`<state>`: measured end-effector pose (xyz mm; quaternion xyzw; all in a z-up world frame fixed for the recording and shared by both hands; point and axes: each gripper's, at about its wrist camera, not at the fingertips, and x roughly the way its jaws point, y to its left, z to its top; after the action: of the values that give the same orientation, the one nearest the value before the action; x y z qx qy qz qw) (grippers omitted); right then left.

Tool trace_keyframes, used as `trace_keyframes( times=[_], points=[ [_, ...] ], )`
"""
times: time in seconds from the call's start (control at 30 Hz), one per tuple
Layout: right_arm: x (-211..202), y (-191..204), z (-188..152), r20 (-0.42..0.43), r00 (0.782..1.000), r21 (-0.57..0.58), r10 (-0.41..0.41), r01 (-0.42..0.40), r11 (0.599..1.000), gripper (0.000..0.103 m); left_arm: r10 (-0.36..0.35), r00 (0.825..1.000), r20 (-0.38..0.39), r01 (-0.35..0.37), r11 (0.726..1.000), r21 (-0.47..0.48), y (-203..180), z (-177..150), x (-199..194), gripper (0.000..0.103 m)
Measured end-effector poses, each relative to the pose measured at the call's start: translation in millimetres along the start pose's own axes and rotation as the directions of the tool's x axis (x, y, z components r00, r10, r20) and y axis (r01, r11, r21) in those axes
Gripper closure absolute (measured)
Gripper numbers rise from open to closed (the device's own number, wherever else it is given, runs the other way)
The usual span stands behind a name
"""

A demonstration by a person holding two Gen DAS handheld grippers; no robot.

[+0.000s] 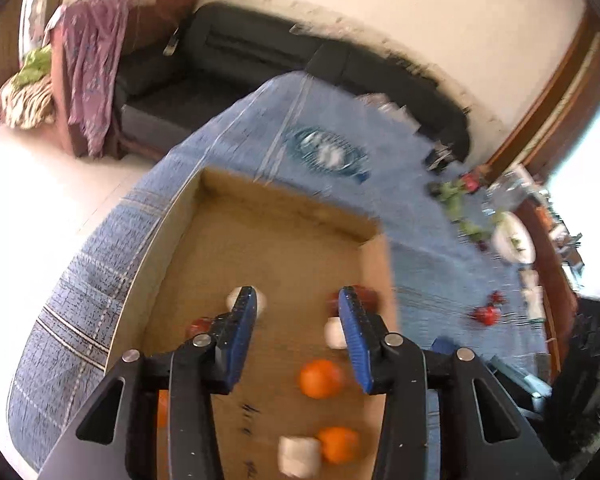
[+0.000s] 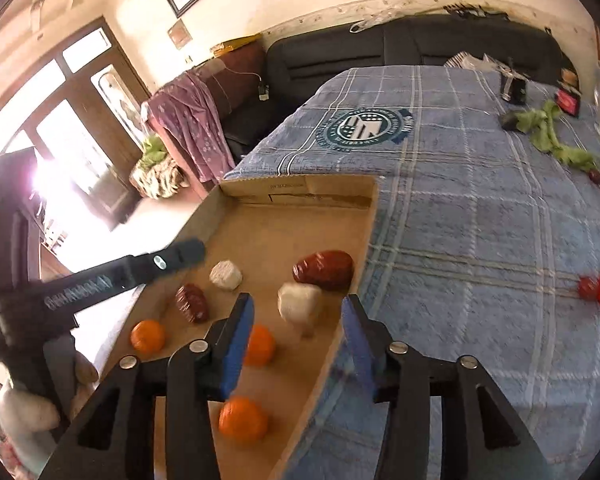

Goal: Organize fruits
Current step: 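Carry the rice cakes into the box and open both tools, then swing both tools back over the table toward the remaining fruits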

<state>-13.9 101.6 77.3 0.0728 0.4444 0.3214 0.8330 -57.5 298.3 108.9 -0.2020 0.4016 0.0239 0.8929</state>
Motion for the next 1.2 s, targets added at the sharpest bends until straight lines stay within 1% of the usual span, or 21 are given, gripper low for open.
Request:
trace_keyframes(
  times=[0.07, 0.13, 0.2, 0.23, 0.27, 0.3, 0.33, 0.37, 0.4, 0.43, 0.5, 0.53, 0.6, 0.67, 0.77, 0.83, 0.9, 1.0, 1.07, 1.13, 1.2],
  points=[
    [-30.7, -17.6, -10.8, -0.013, 0.996, 0.079, 0.088, -0.087, 0.993, 0.050, -0.031, 0.999, 0.044, 0.029, 0.999, 0.025, -14.4, -1.1, -21.4, 0.056],
    [-58.5, -39.1, -23.1, -0.017, 0.981, 0.202, 0.192, -0.184, 0.962, 0.038, -0.072, 0.993, 0.096, 0.067, 0.996, 0.060, -32.5, -4.0, -47.3, 0.055],
    [-81.8, -60.5, -35.5, -0.013, 0.952, 0.320, 0.306, -0.286, 0.903, 0.035, -0.112, 0.984, 0.139, 0.099, 0.990, 0.098, -50.1, -6.8, -67.9, 0.055],
    [-97.5, -77.1, -45.0, 0.010, 0.925, 0.403, 0.380, -0.351, 0.845, 0.035, -0.131, 0.979, 0.157, 0.113, 0.986, 0.119, -59.3, -8.1, -78.3, 0.054],
    [-110.2, -89.7, -53.1, 0.042, 0.907, 0.457, 0.419, -0.391, 0.799, 0.035, -0.147, 0.974, 0.172, 0.124, 0.983, 0.135, -67.3, -9.5, -86.8, 0.054],
    [-119.9, -97.4, -58.5, 0.064, 0.901, 0.486, 0.428, -0.403, 0.775, 0.035, -0.163, 0.969, 0.185, 0.136, 0.979, 0.150, -75.8, -11.1, -96.4, 0.054],
    [-135.5, -107.2, -65.5, 0.094, 0.904, 0.517, 0.418, -0.403, 0.755, 0.034, -0.179, 0.964, 0.196, 0.147, 0.975, 0.165, -83.8, -12.9, -105.9, 0.054],
    [-153.8, -115.4, -72.6, 0.123, 0.911, 0.534, 0.395, -0.396, 0.747, 0.033, -0.190, 0.960, 0.206, 0.154, 0.972, 0.180, -90.9, -14.5, -114.0, 0.054],
    [-168.1, -119.3, -77.5, 0.143, 0.915, 0.536, 0.377, -0.392, 0.748, 0.031, -0.198, 0.955, 0.221, 0.154, 0.968, 0.200, -98.8, -16.6, -123.6, 0.054],
    [-189.8, -123.4, -84.1, 0.163, 0.925, 0.529, 0.342, -0.375, 0.761, 0.030, -0.204, 0.949, 0.240, 0.150, 0.963, 0.224, -106.3, -19.4, -133.8, 0.054],
    [-219.2, -124.9, -89.0, 0.182, 0.945, 0.504, 0.270, -0.326, 0.800, 0.030, -0.214, 0.941, 0.263, 0.144, 0.955, 0.261, -119.2, -24.0, -151.0, 0.054],
    [-241.8, -123.9, -90.3, 0.196, 0.956, 0.472, 0.219, -0.288, 0.833, 0.030, -0.219, 0.938, 0.269, 0.144, 0.951, 0.274, -124.6, -26.1, -158.8, 0.054],
    [-270.4, -124.3, -89.7, 0.228, 0.959, 0.439, 0.166, -0.253, 0.862, 0.030, -0.237, 0.929, 0.283, 0.150, 0.943, 0.297, -134.2, -30.9, -176.5, 0.054],
    [-303.7, -126.6, -87.5, 0.277, 0.953, 0.418, 0.121, -0.234, 0.878, 0.030, -0.255, 0.917, 0.308, 0.152, 0.935, 0.321, -144.2, -35.6, -195.6, 0.054],
    [-340.1, -122.1, -81.9, 0.332, 0.939, 0.384, 0.086, -0.218, 0.897, 0.030, -0.296, 0.891, 0.344, 0.167, 0.919, 0.358, -158.1, -43.2, -225.3, 0.053],
    [-359.7, -117.6, -76.0, 0.357, 0.931, 0.361, 0.067, -0.204, 0.910, 0.030, -0.336, 0.874, 0.350, 0.198, 0.905, 0.376, -165.7, -46.3, -243.7, 0.052],
    [-383.1, -111.8, -68.4, 0.382, 0.923, 0.332, 0.045, -0.183, 0.925, 0.030, -0.373, 0.862, 0.343, 0.234, 0.894, 0.382, -171.7, -44.3, -256.9, 0.052],
    [-413.7, -102.1, -54.3, 0.397, 0.918, 0.322, -0.006, -0.133, 0.937, 0.030, -0.414, 0.845, 0.340, 0.272, 0.879, 0.393, -180.4, -31.6, -274.5, 0.052],
    [-435.2, -95.5, -41.6, 0.399, 0.916, 0.322, -0.045, -0.094, 0.942, 0.030, -0.438, 0.827, 0.353, 0.287, 0.868, 0.406, -187.0, -16.4, -293.9, 0.052],
    [-451.2, -86.8, -32.2, 0.394, 0.914, 0.305, -0.093, -0.034, 0.952, 0.030, -0.441, 0.809, 0.388, 0.270, 0.866, 0.421, -189.8, -1.2, -313.7, 0.052],
    [-477.2, -81.6, -21.2, 0.403, 0.901, 0.300, -0.161, 0.036, 0.953, 0.030, -0.424, 0.792, 0.438, 0.230, 0.873, 0.430, -192.3, 15.8, -339.9, 0.052]
  ],
)
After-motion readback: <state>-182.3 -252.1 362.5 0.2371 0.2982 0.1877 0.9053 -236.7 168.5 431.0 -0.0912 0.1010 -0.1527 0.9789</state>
